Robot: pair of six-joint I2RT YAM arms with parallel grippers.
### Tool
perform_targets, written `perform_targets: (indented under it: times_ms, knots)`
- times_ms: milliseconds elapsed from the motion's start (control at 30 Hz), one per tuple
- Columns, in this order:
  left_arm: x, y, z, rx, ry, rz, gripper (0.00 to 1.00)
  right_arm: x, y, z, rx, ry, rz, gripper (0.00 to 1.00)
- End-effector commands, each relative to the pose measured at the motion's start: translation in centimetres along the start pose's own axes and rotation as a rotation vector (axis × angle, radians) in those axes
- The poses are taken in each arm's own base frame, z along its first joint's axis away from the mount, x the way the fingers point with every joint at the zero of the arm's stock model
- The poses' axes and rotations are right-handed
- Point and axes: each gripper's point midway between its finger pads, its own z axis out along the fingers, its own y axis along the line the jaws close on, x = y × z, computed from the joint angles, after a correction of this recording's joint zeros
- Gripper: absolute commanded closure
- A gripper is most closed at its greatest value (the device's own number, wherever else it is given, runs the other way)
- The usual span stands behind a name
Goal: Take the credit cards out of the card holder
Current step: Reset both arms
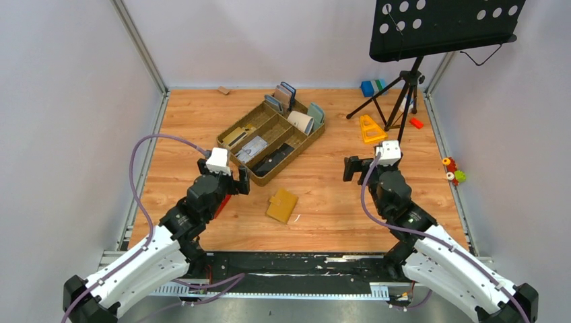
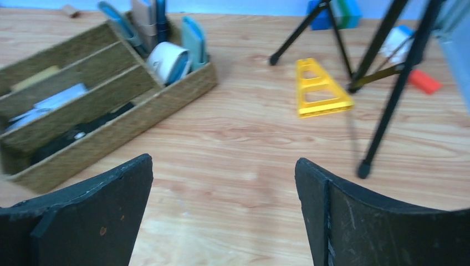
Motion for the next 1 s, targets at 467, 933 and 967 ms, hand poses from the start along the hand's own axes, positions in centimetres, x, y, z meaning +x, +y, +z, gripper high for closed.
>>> perform_targets:
  times_ms: [467, 933, 967]
  knots:
    - [1.5, 15.7, 2.9, -0.491, -0.179, 0.150, 0.00, 4.2, -14.1, 3.2, 0.393, -0.111, -0.178, 0.00]
    - [2.8, 17.6, 5.9, -0.405, -0.256, 0.122, 0.02, 9.2, -16.9, 8.2, 0.370, -0.037, -0.149, 0.00]
    - [3.9, 17.7, 6.2, -0.404, -0.261, 0.117, 0.00, 9.3, -16.9, 8.2, 0.370, -0.027, -0.148, 0.00]
